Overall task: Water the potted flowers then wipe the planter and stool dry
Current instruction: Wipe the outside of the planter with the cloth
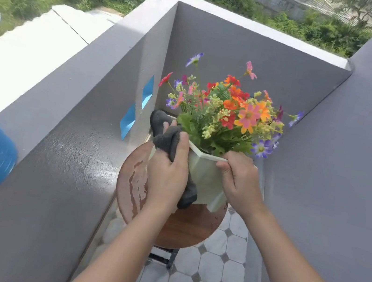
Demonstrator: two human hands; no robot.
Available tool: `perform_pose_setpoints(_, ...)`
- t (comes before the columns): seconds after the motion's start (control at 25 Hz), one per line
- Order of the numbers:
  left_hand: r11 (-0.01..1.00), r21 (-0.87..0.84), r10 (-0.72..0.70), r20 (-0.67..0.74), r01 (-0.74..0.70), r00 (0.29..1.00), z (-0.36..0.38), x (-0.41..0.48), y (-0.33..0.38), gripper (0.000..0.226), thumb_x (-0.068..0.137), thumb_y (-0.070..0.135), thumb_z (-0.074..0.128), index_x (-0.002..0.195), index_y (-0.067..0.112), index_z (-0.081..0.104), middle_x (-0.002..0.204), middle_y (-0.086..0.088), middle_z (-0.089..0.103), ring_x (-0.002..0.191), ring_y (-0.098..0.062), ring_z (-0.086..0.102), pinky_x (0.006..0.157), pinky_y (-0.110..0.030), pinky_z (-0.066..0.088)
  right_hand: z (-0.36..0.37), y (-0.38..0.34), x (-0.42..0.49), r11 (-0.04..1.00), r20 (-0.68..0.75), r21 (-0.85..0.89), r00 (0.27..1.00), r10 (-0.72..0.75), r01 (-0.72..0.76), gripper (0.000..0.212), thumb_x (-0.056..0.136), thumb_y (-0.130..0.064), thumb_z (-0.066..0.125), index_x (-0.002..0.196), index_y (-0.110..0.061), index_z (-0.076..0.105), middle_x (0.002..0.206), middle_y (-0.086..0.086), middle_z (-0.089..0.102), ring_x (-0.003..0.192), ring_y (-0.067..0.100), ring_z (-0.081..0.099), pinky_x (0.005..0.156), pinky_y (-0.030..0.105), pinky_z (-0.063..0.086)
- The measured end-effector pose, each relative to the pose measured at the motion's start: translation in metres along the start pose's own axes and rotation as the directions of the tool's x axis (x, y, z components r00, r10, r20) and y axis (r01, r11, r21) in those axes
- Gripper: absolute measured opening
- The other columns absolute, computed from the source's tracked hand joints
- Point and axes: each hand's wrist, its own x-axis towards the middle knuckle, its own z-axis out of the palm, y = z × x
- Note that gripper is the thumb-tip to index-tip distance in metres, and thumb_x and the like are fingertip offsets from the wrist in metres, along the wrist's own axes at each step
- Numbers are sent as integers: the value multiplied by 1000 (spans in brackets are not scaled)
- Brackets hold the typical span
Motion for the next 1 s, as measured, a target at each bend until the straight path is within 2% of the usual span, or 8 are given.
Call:
perform_pose_setpoints(0.08,988,104,112,55,-117,992,-9,5,-6,33,95,47,38,122,43,56,135,0,56,125,-24,47,99,-37,37,-2,3,0,1000,-7,10,1000,15,-15,51,97,-45,26,68,-8,47,63,-17,28,62,4,24,59,17,20)
perform_pose_setpoints(0.16,979,29,197,85,-200,977,-14,11,-10,24,97,36,41,105,58,49,137,6,55,130,-22,44,103,-38,36,-1,7,2,1000,4,-4,1000,-10,10,50,97,-45,26,67,-10,45,63,-11,30,62,5,24,60,19,20)
perform_pose_setpoints(0.32,829,-81,559,65,-554,827,-7,-10,-14,30,92,24,46,114,14,64,131,8,53,134,-14,34,103,-8,28,1,9,13,999,37,-31,999,-14,15,48,97,-45,26,66,-12,42,62,-7,32,61,5,24,61,19,19)
perform_pose_setpoints(0.4,795,-102,605,80,-598,792,-3,-1,-20,34,93,22,49,123,8,59,133,11,45,135,-8,27,102,-6,25,1,10,14,1000,39,-12,999,-14,15,48,97,-45,26,66,-11,43,62,-8,31,61,5,24,61,19,19)
perform_pose_setpoints(0.6,979,10,202,57,-203,978,-2,32,-40,71,87,62,30,138,15,48,142,-10,49,132,-22,42,108,-37,33,2,10,15,1000,12,-13,1000,-23,23,52,97,-44,27,64,-8,43,60,-7,29,60,6,23,59,18,18)
perform_pose_setpoints(0.8,818,-89,574,188,-568,797,-3,-8,-21,50,97,32,42,142,17,26,150,-1,31,140,-7,21,104,-1,13,2,12,21,1000,8,-13,1000,8,-8,43,96,-47,26,65,-19,36,57,-13,25,58,7,24,58,14,22)
perform_pose_setpoints(0.92,960,137,229,103,-242,968,2,26,-26,50,99,38,37,144,16,37,145,-11,44,133,-27,38,97,-14,26,0,11,18,1000,-4,9,1000,11,-11,45,96,-48,27,64,-18,38,56,-14,25,58,7,25,61,9,28)
perform_pose_setpoints(1.0,986,164,-26,38,19,999,-1,47,-36,58,97,51,30,131,9,52,128,-12,59,119,-30,51,76,-29,30,1,9,14,1000,-3,6,1000,25,-25,48,96,-48,27,63,-15,40,56,-15,25,58,7,25,61,9,28)
